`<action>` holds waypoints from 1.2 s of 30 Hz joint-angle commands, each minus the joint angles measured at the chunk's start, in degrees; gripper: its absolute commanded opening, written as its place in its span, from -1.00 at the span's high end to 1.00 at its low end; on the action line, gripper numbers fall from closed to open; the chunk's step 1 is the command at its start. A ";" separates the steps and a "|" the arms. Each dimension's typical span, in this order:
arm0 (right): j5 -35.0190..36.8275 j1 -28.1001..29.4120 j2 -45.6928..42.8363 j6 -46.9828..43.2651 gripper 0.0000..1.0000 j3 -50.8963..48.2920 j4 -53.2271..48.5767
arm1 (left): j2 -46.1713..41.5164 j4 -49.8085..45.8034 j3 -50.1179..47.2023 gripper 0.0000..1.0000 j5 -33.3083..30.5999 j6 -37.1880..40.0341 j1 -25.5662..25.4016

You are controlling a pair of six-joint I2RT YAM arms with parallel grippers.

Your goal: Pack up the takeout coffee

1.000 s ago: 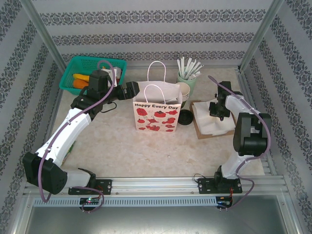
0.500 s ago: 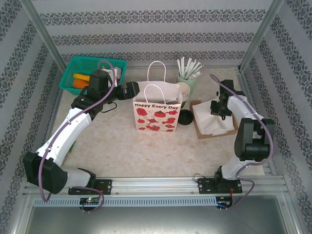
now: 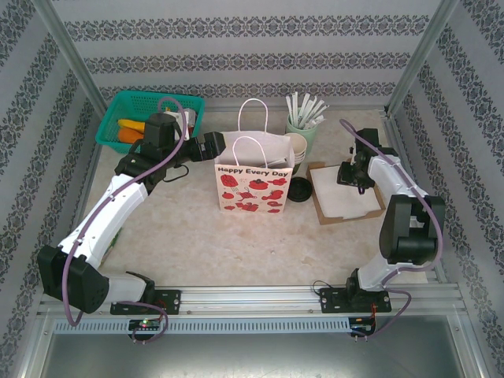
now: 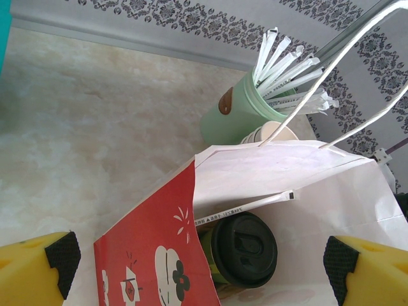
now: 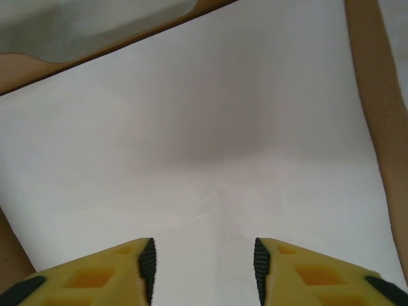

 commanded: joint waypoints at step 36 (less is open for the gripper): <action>2.52 8.60 15.88 2.06 0.82 14.37 0.41 | -0.65 0.12 -0.40 -0.99 -0.74 0.65 0.04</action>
